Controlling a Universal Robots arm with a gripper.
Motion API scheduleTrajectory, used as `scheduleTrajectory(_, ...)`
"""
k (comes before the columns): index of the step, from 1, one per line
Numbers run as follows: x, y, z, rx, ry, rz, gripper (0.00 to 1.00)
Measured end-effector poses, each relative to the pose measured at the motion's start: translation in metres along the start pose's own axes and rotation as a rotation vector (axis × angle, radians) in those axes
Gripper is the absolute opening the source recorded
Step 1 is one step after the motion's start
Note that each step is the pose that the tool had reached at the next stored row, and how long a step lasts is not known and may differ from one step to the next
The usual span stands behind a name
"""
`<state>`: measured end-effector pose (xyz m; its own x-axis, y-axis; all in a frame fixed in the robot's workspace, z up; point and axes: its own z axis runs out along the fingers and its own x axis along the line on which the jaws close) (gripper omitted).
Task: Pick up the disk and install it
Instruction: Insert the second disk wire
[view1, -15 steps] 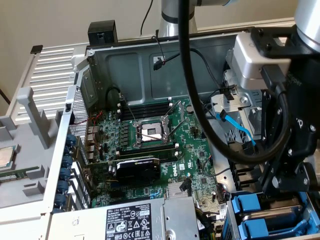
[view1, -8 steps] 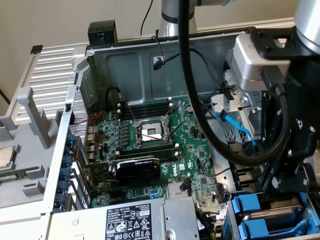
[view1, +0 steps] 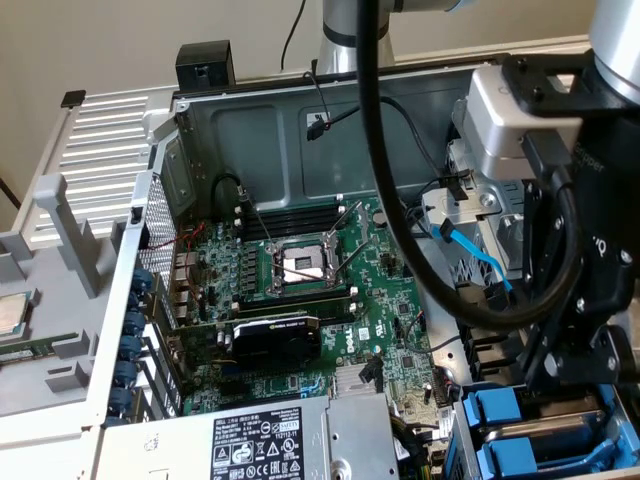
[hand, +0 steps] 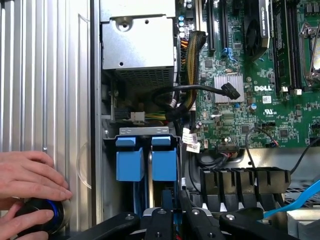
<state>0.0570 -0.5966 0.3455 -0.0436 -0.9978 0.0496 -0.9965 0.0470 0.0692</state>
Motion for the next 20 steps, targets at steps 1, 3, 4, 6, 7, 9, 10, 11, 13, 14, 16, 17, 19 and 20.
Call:
scheduleTrajectory(1,0.0004,0.0,0.0001,0.0,-0.0001,0.0,0.16)
scheduleTrajectory(3,0.0007,0.0,0.0001,0.0004,-0.0002,0.0,0.16)
scheduleTrajectory(4,0.0007,0.0,0.0001,0.0015,-0.0003,0.0,0.16)
scheduleTrajectory(6,0.0008,0.0,0.0002,0.0044,-0.0004,0.0,0.16)
scheduleTrajectory(7,0.0008,0.0,0.0002,0.006,-0.0004,0.0,0.16)
scheduleTrajectory(9,0.0008,0.0,0.0002,0.0074,-0.0005,0.0,0.16)
scheduleTrajectory(10,0.0008,0.0,0.0002,0.008,-0.0005,0.0,0.16)
scheduleTrajectory(11,0.0007,0.0,0.0002,0.0085,-0.0005,0.0,0.16)
scheduleTrajectory(13,0.0007,0.0,0.0004,0.0098,-0.0006,0.001,0.16)
scheduleTrajectory(14,0.0007,0.0,0.0005,0.0108,-0.0006,0.001,0.16)
scheduleTrajectory(16,0.0007,0.0003,0.0008,0.0122,-0.0006,0.001,0.16)
scheduleTrajectory(17,0.0007,0.0005,0.001,0.013,-0.0007,0.001,0.16)
scheduleTrajectory(19,0.0007,0.001,0.0014,0.0146,-0.0009,0.001,0.16)
scheduleTrajectory(20,0.0008,0.0014,0.0015,0.0154,-0.0009,0.001,0.16)
